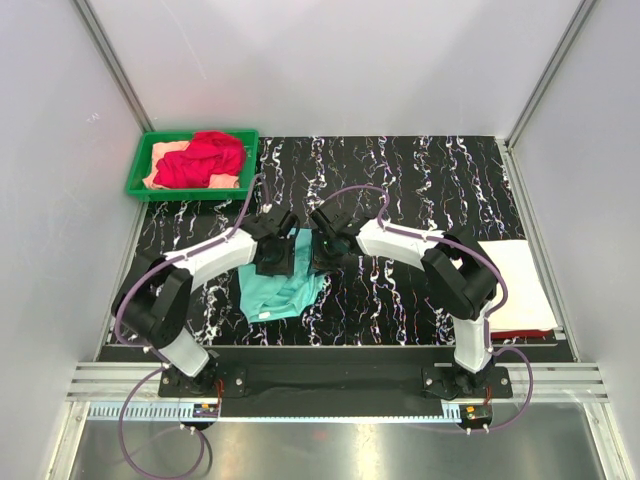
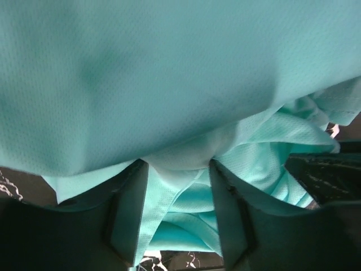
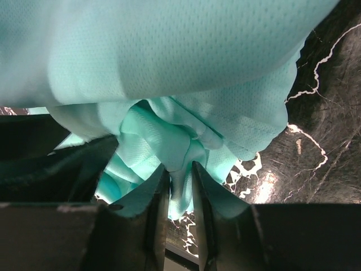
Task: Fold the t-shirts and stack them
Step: Flatten the tshirt out
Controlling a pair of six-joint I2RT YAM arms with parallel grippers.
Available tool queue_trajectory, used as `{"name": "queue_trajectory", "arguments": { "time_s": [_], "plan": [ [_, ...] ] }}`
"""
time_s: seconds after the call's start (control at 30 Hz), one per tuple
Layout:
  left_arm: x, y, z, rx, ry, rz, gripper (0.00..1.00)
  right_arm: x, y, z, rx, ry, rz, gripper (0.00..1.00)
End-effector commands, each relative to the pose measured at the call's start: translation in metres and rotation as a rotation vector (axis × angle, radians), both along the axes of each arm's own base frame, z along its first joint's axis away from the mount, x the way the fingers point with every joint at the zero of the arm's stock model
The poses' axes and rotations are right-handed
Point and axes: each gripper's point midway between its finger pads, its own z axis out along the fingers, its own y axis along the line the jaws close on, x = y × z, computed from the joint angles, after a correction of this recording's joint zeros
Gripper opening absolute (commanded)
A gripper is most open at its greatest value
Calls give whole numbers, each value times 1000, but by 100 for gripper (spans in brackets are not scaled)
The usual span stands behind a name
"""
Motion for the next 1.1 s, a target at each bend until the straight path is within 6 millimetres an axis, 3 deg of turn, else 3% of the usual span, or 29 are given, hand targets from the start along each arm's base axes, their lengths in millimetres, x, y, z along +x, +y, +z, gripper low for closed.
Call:
{"name": "queue_trajectory", "arguments": {
  "time_s": [0.0,0.03,0.07,0.17,0.2,0.27,0.3,0.37,0.4,0.43,0.47,0.5,0.53,0.57,0.63,0.67,0.7,0.73,0.8,0.9,1.03,1.07],
  "plan": [
    [24,-9,8,6,-61,-1,45,3,5,5,24,-6,-3,28],
    [23,-7,2,25,-48,1,30,4,5,5,25,-7,-5,27],
    [23,-6,1,28,-46,3,24,3,4,5,23,-5,-5,25],
    [23,-6,11,11,-68,16,13,2,0,6,10,-1,-7,20],
    [23,-6,17,4,-77,19,11,3,-1,9,11,-6,-15,15],
    [19,-4,36,-13,-90,33,0,6,-10,11,1,7,-37,7],
    [21,-6,50,-33,-112,35,0,10,-14,19,7,5,-64,0],
    [16,-3,85,-73,-163,49,0,20,-24,41,33,-15,-104,0],
    [20,-3,120,-131,-238,61,0,24,-27,51,42,-32,-116,0],
    [20,0,137,-154,-274,72,0,27,-29,63,55,-48,-121,0],
    [18,5,153,-174,-299,88,0,33,-33,89,84,-91,-111,0],
    [22,13,174,-202,-347,121,0,34,-35,102,92,-116,-100,0],
    [22,19,212,-258,-434,141,0,34,-36,116,99,-142,-82,0],
    [24,26,232,-286,-483,164,0,29,-37,142,125,-180,-41,0],
    [25,49,289,-354,-635,222,0,18,-38,166,156,-195,20,0],
    [24,57,310,-373,-695,230,0,3,-34,182,201,-195,94,0],
    [20,71,330,-381,-758,257,0,-7,-33,190,226,-188,136,0],
    [14,79,362,-400,-838,265,0,-18,-31,196,243,-175,172,0],
    [1,99,396,-402,-945,308,0,-39,-29,215,278,-175,218,0],
    [-30,117,450,-452,-1109,333,0,-42,-45,255,319,-272,130,0],
    [-63,127,487,-534,-1218,350,0,-2,-67,328,421,-527,-97,0],
    [-67,129,490,-537,-1225,349,0,18,-69,328,411,-539,-139,0]
  ]
}}
